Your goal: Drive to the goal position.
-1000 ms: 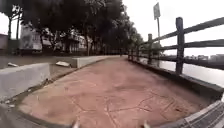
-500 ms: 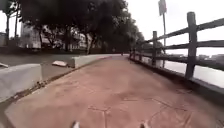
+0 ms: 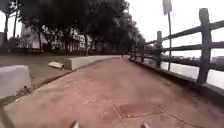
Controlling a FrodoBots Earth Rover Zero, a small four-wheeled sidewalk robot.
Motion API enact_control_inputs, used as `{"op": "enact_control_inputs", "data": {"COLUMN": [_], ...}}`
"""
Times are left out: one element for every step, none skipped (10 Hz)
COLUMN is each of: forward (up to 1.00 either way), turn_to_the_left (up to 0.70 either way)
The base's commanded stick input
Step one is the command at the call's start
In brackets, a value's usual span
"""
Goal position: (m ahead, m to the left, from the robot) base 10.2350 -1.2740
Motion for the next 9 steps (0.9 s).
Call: {"op": "enact_control_inputs", "data": {"forward": [0.7, 0.7, 0.7, 0.7, 0.7, 0.7, 0.7, 0.7, 0.7], "turn_to_the_left": [0.0, 0.0, 0.0, 0.0, 0.0, 0.0, 0.0, 0.0, 0.0]}}
